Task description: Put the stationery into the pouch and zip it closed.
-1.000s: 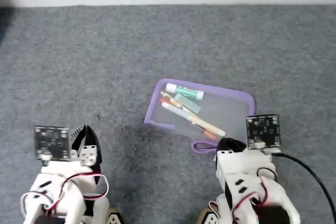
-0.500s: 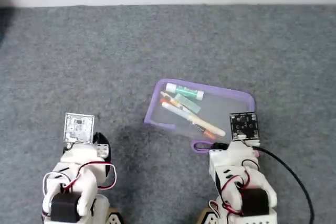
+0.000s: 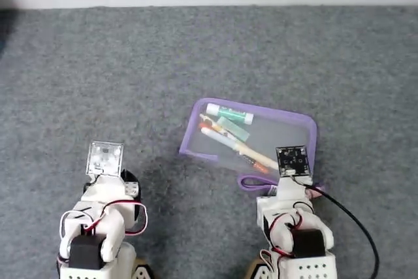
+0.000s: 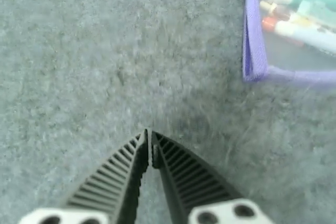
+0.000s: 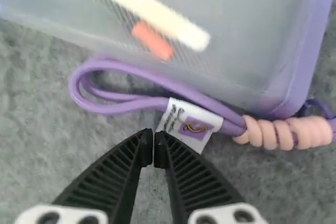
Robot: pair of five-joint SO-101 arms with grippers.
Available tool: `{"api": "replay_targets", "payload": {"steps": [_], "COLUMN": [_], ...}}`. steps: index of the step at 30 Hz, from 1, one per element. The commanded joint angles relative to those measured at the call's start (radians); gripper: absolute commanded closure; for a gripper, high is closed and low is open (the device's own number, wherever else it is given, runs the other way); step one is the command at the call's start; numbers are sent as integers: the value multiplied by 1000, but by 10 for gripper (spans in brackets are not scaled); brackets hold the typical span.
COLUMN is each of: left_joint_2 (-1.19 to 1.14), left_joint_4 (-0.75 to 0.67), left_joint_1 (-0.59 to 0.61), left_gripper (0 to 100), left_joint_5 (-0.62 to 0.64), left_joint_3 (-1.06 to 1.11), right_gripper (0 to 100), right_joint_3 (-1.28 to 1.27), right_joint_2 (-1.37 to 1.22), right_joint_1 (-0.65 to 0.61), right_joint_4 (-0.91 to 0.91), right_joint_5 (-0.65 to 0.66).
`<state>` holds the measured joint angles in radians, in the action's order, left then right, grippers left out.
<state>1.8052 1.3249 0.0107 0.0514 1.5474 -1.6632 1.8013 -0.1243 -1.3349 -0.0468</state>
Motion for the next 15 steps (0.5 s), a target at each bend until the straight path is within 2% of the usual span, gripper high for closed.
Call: {"api": "replay_targets", "payload": {"steps": [1, 15], "left_joint_2": [9, 9], "left_joint_4": [-51, -84], "left_joint_1": [6, 6], "left_gripper": [986, 986], "left_joint_5": [-11, -11], "left_joint_3": [93, 136], "right_gripper": [988, 988], "right_joint_3": [-20, -20], "right_joint_2": [10, 10], "right_joint_1": [8, 4], "right_joint_4": [28, 28], "right_joint_5": [-5, -5]}}
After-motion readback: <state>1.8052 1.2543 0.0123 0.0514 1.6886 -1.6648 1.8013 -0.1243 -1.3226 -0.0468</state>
